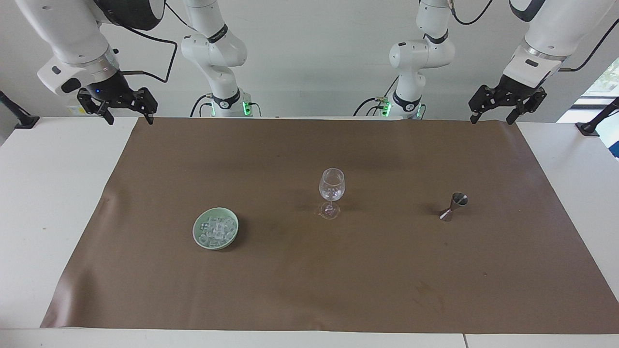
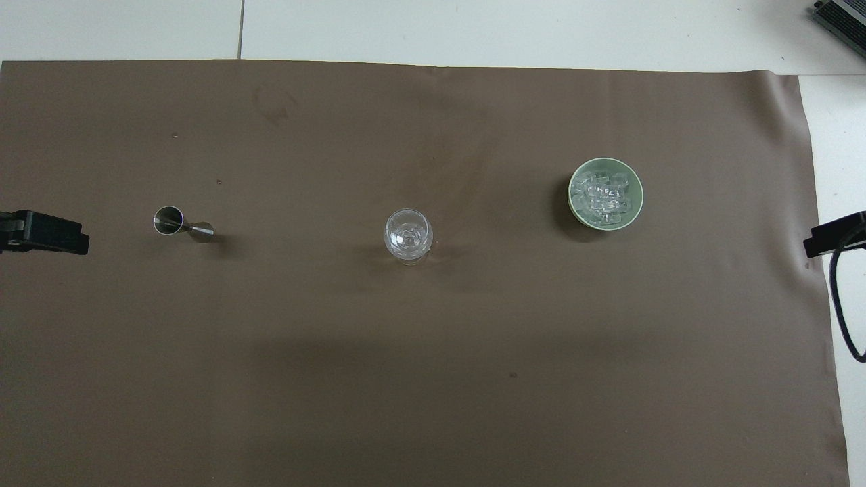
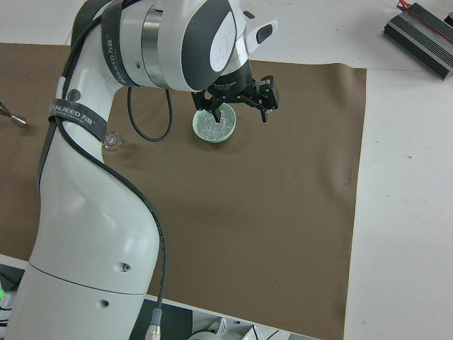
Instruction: Pour wine and add ice with both arms
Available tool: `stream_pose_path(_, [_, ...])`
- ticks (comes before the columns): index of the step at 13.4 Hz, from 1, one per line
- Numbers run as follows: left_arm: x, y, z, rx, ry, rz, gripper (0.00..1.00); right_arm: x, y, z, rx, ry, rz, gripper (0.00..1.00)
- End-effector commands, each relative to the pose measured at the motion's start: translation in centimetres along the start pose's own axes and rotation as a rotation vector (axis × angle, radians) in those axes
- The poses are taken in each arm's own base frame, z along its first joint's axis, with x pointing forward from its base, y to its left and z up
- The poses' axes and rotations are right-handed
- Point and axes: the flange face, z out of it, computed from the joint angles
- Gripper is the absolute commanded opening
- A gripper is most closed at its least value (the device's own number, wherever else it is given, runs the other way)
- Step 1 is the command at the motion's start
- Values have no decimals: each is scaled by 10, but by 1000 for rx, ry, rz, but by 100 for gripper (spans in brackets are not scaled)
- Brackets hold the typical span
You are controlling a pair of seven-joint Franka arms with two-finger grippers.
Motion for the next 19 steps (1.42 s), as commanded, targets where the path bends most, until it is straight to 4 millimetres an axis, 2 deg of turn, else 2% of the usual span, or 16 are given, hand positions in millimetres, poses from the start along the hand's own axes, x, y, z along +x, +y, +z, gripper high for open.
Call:
stream_pose_path(1, [-4, -1, -6, 16, -6, 5, 100, -5, 6, -2, 45, 14, 10, 100])
stream_pose_path(19, [-4, -1, -6, 16, -6, 5, 100, -3, -8, -5, 40, 20, -11, 100])
